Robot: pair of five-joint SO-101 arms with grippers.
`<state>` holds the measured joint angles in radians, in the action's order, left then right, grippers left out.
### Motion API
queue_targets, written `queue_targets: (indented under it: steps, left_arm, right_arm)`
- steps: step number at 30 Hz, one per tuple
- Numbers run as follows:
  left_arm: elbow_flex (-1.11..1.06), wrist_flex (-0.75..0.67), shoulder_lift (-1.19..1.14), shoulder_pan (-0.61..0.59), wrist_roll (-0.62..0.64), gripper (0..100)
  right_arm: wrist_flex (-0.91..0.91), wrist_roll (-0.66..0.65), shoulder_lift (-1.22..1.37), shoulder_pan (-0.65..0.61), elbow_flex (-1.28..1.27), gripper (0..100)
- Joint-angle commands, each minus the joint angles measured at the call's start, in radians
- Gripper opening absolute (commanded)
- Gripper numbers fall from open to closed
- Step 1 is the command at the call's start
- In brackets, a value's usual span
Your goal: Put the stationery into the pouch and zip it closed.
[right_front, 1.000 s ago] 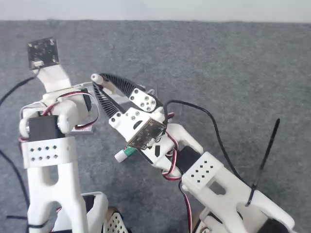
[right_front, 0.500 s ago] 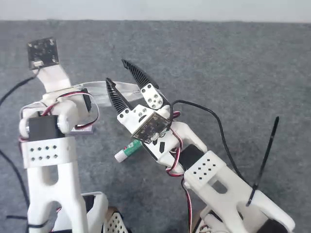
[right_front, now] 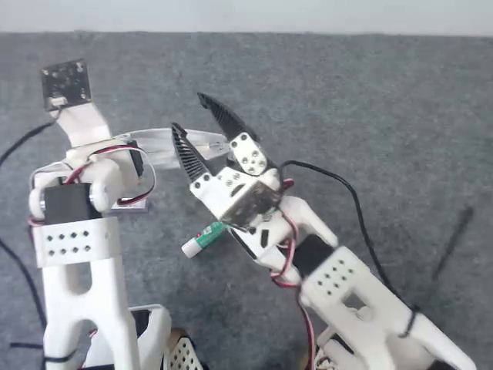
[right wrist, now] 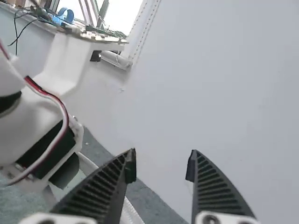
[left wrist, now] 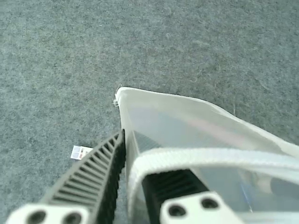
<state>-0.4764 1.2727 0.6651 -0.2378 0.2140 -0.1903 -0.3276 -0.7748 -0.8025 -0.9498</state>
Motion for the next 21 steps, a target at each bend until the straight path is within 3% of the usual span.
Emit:
queue_targets:
  steps: [1, 11, 17, 21]
  left_arm:
    - [0.015, -0.038, 0.008, -0.009, 0.017, 1]
    - [0.007, -0.055, 0.006, -0.009, 0.02, 1]
    - [-0.007, -0.078, 0.009, -0.046, 0.046, 1]
    - [-0.007, -0.107, 0.006, -0.107, 0.072, 1]
  right_arm:
    - [0.219, 0.077, -0.117, 0.013, 0.107, 17.5]
    - [0.555, 0.095, -0.134, 0.062, 0.229, 17.3]
    - [0.842, 0.278, -0.133, 0.117, 0.313, 17.3]
    - [0.958, 0.292, -0.124, 0.145, 0.356, 17.3]
